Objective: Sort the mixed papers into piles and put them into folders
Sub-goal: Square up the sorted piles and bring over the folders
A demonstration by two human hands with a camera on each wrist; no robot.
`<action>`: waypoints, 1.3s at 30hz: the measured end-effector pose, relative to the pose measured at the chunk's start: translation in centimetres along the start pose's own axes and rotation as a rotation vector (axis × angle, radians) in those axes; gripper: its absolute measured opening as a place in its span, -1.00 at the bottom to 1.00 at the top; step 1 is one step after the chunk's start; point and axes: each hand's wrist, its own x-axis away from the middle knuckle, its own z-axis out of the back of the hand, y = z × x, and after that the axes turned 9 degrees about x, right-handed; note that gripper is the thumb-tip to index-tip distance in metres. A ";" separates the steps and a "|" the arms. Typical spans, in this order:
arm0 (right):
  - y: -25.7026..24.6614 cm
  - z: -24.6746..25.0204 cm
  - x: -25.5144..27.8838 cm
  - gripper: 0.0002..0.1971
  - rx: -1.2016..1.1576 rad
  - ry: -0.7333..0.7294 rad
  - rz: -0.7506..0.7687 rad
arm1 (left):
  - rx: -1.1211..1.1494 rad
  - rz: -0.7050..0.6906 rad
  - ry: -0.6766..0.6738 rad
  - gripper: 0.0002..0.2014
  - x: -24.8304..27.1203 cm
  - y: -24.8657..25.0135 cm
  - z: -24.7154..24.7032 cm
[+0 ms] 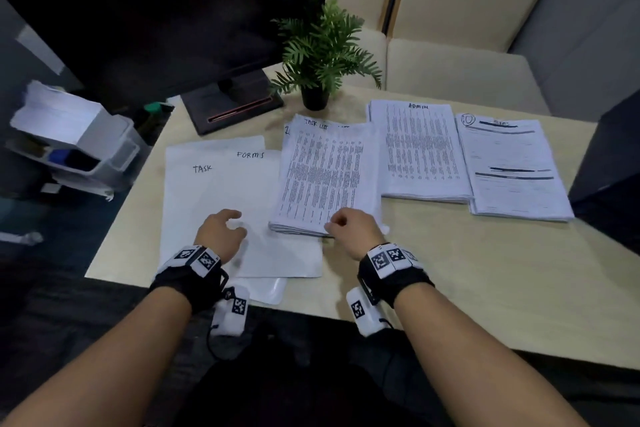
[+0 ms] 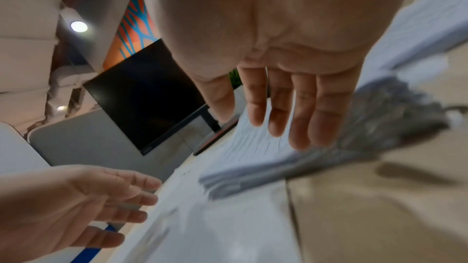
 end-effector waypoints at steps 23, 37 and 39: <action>-5.6 -7.7 0.0 -0.48 0.205 0.076 -0.258 | 0.179 -0.060 -0.041 -0.63 -0.8 -2.8 8.5; -4.6 -7.7 -0.8 -0.57 0.079 0.203 -0.269 | 0.549 -0.432 0.048 -0.67 3.1 -0.7 16.1; -4.8 -6.3 0.3 -0.52 -0.306 0.279 -0.232 | 0.606 -0.421 0.009 -0.66 2.9 -0.2 14.5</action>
